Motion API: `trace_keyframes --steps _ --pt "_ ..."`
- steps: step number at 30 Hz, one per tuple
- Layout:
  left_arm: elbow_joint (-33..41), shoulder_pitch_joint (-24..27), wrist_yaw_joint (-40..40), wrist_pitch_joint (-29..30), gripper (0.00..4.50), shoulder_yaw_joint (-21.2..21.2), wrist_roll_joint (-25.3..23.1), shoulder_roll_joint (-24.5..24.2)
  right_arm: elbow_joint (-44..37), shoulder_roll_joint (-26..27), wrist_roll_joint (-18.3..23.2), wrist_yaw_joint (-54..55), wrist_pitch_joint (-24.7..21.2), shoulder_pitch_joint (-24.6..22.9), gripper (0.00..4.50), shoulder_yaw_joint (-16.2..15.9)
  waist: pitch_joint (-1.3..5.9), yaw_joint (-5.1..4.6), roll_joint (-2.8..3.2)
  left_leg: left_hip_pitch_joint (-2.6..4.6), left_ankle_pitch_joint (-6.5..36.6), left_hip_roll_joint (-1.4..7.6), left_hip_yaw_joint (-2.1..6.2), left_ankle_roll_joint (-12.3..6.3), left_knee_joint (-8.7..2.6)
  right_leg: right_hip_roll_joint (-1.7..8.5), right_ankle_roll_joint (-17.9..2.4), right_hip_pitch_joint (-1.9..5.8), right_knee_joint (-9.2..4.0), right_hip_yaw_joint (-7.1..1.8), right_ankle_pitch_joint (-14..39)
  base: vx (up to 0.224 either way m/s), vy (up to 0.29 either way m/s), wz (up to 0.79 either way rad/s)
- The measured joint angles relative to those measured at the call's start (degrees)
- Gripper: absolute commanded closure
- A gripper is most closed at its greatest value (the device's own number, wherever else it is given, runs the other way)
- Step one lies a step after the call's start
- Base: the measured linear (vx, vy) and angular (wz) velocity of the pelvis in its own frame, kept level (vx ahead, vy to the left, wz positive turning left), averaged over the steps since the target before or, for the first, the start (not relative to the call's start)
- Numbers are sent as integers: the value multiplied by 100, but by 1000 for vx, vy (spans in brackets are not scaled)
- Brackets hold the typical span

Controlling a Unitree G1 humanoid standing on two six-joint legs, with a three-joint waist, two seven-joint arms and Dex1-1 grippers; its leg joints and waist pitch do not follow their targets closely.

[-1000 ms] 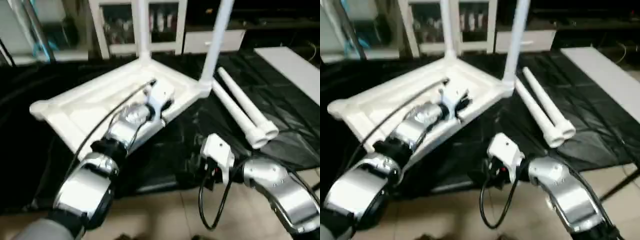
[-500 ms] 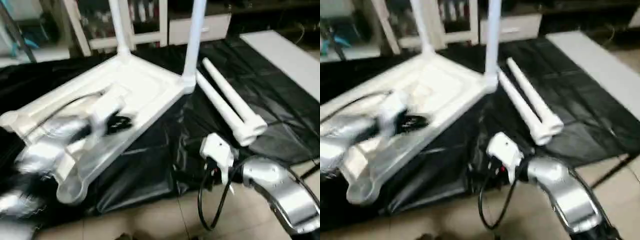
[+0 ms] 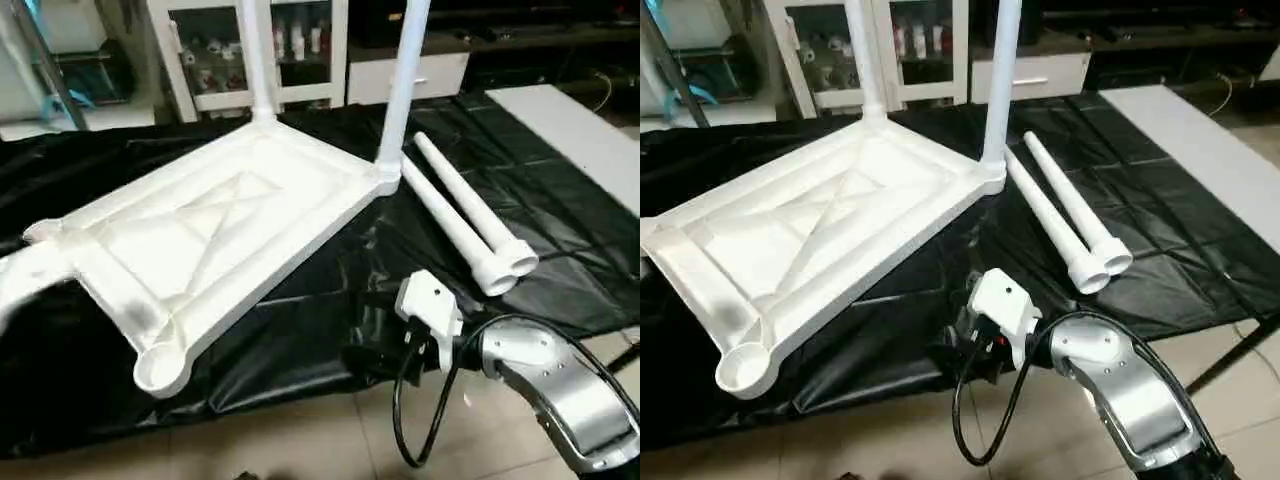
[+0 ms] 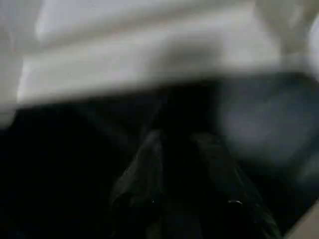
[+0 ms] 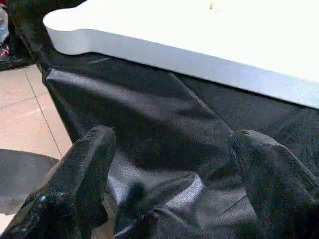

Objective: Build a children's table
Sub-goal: Rotate table base

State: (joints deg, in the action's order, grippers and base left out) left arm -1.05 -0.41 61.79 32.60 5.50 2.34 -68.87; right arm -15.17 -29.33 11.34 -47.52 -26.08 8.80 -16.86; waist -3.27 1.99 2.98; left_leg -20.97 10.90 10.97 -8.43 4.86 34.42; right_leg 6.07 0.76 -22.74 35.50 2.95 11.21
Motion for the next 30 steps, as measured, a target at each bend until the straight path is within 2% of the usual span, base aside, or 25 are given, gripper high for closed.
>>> trace_keyframes --steps 4,9,13,23,28,30 --pt "240 210 -55 210 346 -54 52 230 3 13 1 -3 0 1 54 -2 4 12 -7 -2 0 2 2 0 -6 -65 -6 5 -37 -81 -4 0 0 0" --pt "512 157 -233 238 346 -512 163 735 4 39 2 -5 1 6 54 -9 22 5 -35 5 0 6 3 0 -6 -74 -21 2 -33 -83 -26 0 0 0" --pt "491 -222 -357 236 346 -763 150 1398 5 17 2 -6 1 7 54 -9 28 30 -33 4 -1 7 4 0 -6 -77 -23 0 -27 -82 -45 0 0 0" --pt "878 -712 -367 389 346 -1279 511 2191 13 22 -41 68 8 18 54 0 33 49 -33 -6 -2 6 -12 0 -5 -77 -54 3 -21 -85 -66 0 0 0" --pt "857 -1052 -800 404 346 -1648 329 2938 551 222 -387 653 18 289 54 47 37 52 -27 -14 -2 5 -21 -1 0 -75 -56 5 -23 -88 -67 0 0 0" --pt "851 -1113 -927 339 346 -1771 298 3097 682 251 -517 863 19 327 54 95 41 41 -33 -12 -2 6 -22 -1 1 -76 -56 5 -23 -86 -67 0 0 0"
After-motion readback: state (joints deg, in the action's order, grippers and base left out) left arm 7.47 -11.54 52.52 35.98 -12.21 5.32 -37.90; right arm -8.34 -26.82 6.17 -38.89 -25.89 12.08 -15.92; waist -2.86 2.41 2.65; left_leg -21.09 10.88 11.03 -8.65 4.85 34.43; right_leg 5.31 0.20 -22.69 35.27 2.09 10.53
